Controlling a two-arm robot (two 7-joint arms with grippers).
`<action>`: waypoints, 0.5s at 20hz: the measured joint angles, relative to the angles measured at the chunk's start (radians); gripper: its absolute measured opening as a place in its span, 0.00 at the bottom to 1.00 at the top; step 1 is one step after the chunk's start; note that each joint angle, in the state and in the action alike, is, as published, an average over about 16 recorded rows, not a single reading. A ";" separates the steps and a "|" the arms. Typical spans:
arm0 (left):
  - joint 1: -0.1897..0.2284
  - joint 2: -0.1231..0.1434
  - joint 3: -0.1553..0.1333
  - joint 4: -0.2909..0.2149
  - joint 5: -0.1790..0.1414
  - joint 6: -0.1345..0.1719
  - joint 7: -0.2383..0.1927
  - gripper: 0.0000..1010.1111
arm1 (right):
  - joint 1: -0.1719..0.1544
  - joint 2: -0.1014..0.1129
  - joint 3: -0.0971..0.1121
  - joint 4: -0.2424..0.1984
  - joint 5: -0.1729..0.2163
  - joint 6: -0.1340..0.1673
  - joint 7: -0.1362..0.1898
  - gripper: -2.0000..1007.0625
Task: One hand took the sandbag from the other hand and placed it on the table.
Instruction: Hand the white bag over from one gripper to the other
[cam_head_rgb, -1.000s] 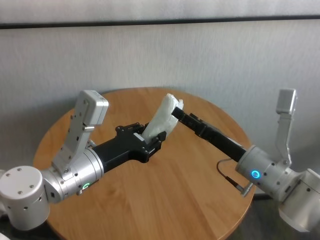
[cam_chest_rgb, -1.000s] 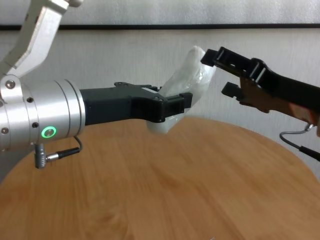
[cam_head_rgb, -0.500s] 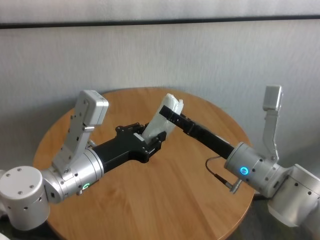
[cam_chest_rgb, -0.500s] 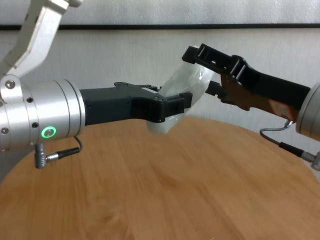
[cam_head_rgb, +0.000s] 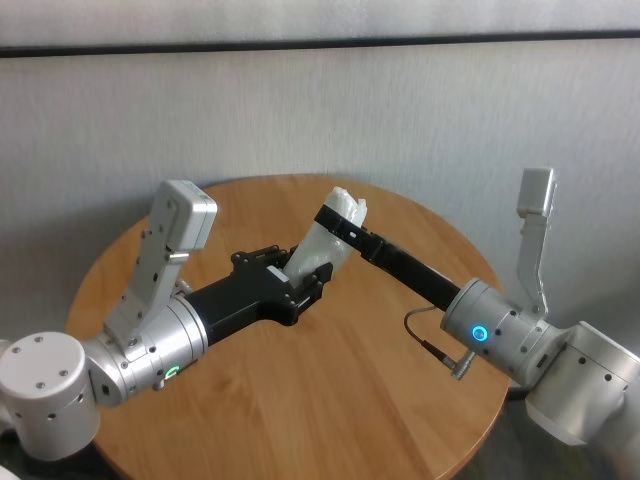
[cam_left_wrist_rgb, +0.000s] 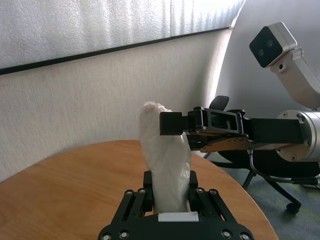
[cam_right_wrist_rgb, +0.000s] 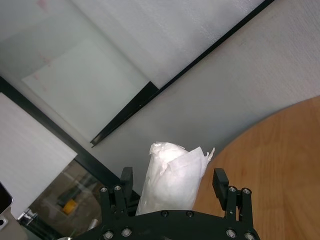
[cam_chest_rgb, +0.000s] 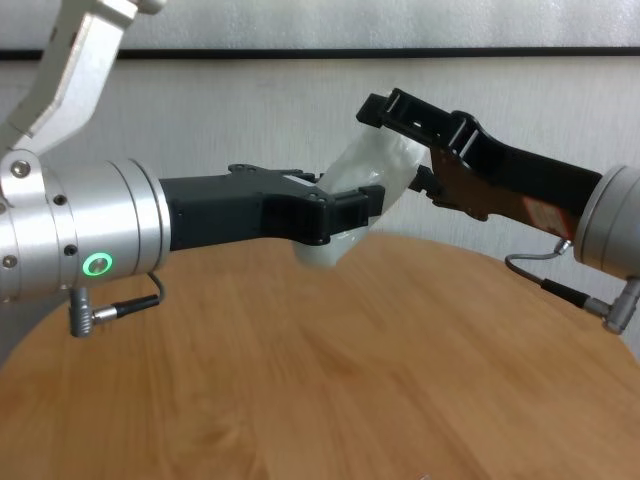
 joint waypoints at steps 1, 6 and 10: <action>0.000 0.000 0.000 0.000 0.000 0.000 0.000 0.41 | 0.003 -0.001 -0.002 0.004 0.002 0.001 -0.001 0.99; 0.000 0.000 0.000 0.000 0.000 0.000 0.000 0.41 | 0.013 -0.001 -0.010 0.016 0.012 0.005 -0.003 0.99; 0.000 0.000 0.000 0.000 0.000 0.000 0.000 0.41 | 0.017 0.000 -0.014 0.022 0.015 0.009 -0.004 0.99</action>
